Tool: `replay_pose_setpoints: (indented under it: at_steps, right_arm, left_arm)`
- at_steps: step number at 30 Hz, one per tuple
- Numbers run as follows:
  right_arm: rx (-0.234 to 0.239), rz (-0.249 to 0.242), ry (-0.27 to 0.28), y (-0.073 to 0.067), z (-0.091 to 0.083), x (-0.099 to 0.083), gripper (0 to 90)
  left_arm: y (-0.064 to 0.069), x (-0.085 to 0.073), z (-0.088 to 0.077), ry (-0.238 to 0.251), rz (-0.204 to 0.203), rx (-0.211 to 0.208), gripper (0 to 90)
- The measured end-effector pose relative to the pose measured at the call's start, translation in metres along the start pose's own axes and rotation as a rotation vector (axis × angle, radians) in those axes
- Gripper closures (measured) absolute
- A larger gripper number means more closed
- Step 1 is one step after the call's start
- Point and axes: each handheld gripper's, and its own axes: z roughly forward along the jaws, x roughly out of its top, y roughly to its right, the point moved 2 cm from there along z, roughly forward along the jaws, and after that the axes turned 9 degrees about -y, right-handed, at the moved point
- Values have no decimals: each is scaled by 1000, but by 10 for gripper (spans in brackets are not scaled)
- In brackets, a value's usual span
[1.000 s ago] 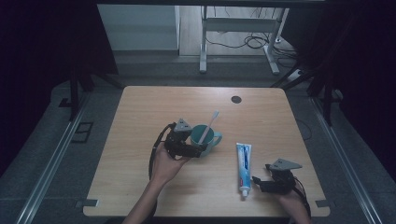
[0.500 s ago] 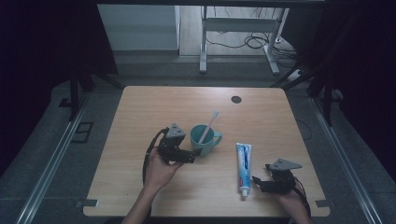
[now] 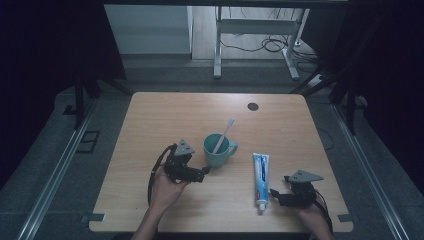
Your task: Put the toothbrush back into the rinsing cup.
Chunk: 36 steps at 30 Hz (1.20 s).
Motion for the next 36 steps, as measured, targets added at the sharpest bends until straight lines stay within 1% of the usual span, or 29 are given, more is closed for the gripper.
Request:
replay_pose_setpoints:
  at_steps: [6, 12, 14, 15, 17, 20, 25, 26, 27, 34, 36]
  right_arm:
    - [0, -1, 0, 0, 0, 0, 208]
    - [0, 1, -1, 0, 0, 0, 208]
    - [0, 0, -1, 0, 0, 0, 208]
    - [0, 0, -1, 0, 0, 0, 209]
    - [0, 0, -1, 0, 0, 0, 209]
    - [0, 0, -2, 0, 0, 0, 209]
    - [0, 0, -2, 0, 0, 0, 209]
    - [0, 0, -2, 0, 0, 0, 209]
    - [0, 0, -2, 0, 0, 0, 209]
    - [-1, 0, -2, 0, 0, 0, 209]
    - [-1, -2, -1, 0, 0, 0, 209]
  left_arm:
    - [-2, -11, 0, -1, -9, 1, 91]
    - [-2, -27, 4, -10, -16, 4, 80]
    - [-2, -29, 5, -13, -13, 6, 74]
    - [-2, -34, 6, -20, -11, 10, 69]
    - [-2, -38, 8, -22, -14, 11, 61]
    - [-2, -44, 8, -17, -25, 4, 57]
    - [-1, -54, 10, -13, -29, 0, 50]
    - [-1, -54, 10, -13, -29, 0, 48]
    - [-1, -58, 11, -13, -29, 3, 45]
    - [1, -69, 15, -19, -34, 12, 11]
    - [2, -74, 18, -28, -27, 25, 0]
